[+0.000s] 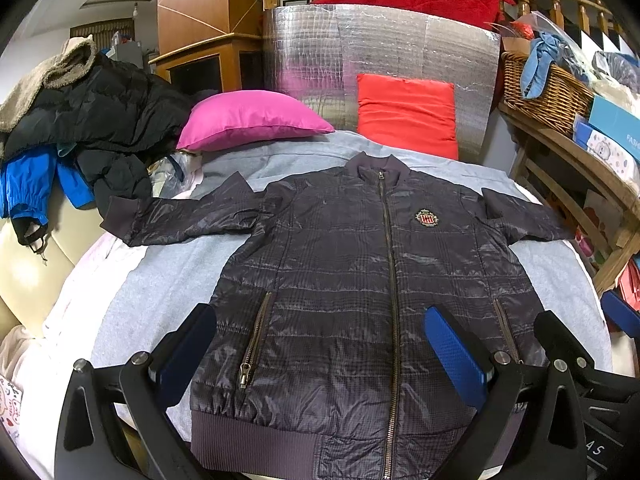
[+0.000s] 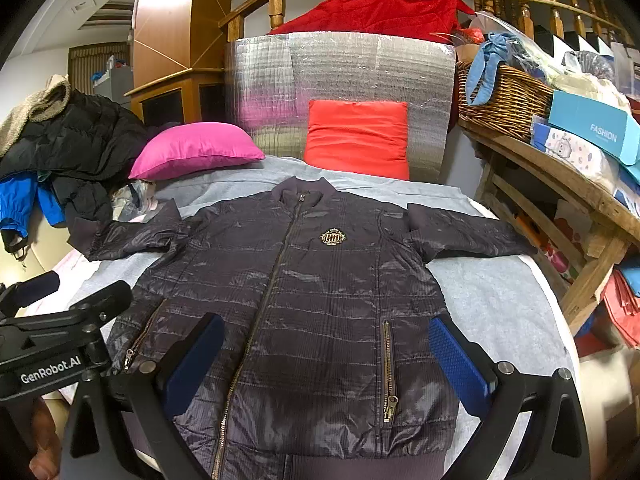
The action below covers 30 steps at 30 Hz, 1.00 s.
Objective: Fold large clothes
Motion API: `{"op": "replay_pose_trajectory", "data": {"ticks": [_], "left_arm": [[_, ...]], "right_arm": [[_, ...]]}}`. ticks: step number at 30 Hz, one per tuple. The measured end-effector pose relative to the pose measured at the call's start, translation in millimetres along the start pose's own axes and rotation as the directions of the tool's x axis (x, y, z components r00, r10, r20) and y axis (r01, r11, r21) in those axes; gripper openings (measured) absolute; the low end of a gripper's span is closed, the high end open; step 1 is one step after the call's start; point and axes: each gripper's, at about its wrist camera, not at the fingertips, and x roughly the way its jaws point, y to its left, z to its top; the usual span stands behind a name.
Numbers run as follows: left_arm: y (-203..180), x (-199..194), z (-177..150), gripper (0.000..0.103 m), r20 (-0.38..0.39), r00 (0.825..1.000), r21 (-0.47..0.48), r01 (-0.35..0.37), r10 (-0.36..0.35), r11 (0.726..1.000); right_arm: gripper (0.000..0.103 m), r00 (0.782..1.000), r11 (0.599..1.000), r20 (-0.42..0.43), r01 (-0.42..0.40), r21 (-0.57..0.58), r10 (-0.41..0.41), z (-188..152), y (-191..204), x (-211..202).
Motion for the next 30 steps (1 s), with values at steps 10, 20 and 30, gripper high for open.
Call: {"op": "replay_pose_trajectory", "data": {"ticks": [10,20,30], "left_arm": [[-3.1,0.9,0.5,0.103,0.032,0.999,0.014,-0.004,0.004,1.000],[-2.0,22.8,-6.4,0.103,-0.042,0.999,-0.010,0.002,-0.003,1.000],[-11.1,30.1,-8.1,0.103,-0.051,0.999,-0.003,-0.001,0.001,1.000]], "right_arm": [[0.103,1.000,1.000,-0.005,-0.001,0.001,0.001,-0.3,-0.4,1.5],[0.103,0.999,1.000,-0.041,-0.010,0.012,0.011,-9.4,-7.9,16.7],[0.103,0.999,0.999,-0.044,-0.016,0.036,0.018,-7.6,-13.9,26.2]]}}
